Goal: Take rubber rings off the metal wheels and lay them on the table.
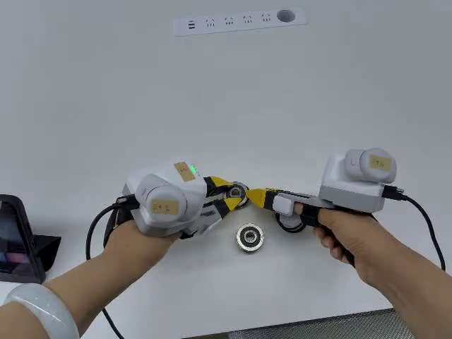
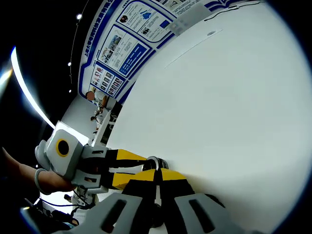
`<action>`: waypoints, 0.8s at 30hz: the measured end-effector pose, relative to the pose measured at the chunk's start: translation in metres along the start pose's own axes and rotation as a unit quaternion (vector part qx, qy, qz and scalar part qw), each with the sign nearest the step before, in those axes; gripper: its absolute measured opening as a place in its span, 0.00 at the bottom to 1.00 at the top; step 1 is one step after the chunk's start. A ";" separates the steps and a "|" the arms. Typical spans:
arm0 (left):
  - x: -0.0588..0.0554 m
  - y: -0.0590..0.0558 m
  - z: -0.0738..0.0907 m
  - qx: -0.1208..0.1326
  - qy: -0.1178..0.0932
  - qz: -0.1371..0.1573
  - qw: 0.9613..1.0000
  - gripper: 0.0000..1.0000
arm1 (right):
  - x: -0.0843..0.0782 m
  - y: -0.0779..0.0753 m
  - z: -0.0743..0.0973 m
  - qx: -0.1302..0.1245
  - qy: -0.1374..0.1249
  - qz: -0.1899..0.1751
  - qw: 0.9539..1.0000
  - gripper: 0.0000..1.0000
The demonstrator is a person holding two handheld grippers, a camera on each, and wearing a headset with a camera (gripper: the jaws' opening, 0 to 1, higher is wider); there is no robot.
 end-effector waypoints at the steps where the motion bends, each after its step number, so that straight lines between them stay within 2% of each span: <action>1: 0.000 0.000 0.000 0.000 0.000 0.000 1.000 0.14 | 0.000 0.000 0.000 0.000 0.000 0.000 1.000 0.03; 9: 0.000 0.000 0.000 0.001 0.000 0.004 1.000 0.13 | 0.001 0.002 -0.001 -0.005 -0.007 0.007 1.000 0.02; 16: 0.000 0.001 0.000 0.000 0.002 0.001 1.000 0.13 | 0.002 0.007 -0.001 0.001 -0.009 0.015 1.000 0.02; 20: 0.000 0.001 0.000 0.001 0.003 0.000 1.000 0.13 | 0.002 0.012 0.000 0.010 -0.009 0.019 1.000 0.02; 23: 0.000 0.001 0.000 0.001 0.003 0.000 1.000 0.13 | 0.005 0.022 0.000 0.035 -0.016 0.019 0.999 0.02; 24: 0.000 0.001 0.000 0.001 0.004 0.000 1.000 0.13 | 0.006 0.025 0.001 0.033 -0.019 0.015 0.999 0.02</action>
Point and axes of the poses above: the centre of the closed fingertips' face, and the gripper's own axes: z roughly backward along the fingers, y roughly to its left, x roughly out of its top, the point moved 8 cm from there along z, roughly backward along the fingers, and after that the axes turned 15 degrees about -x, right-handed, at the moved point
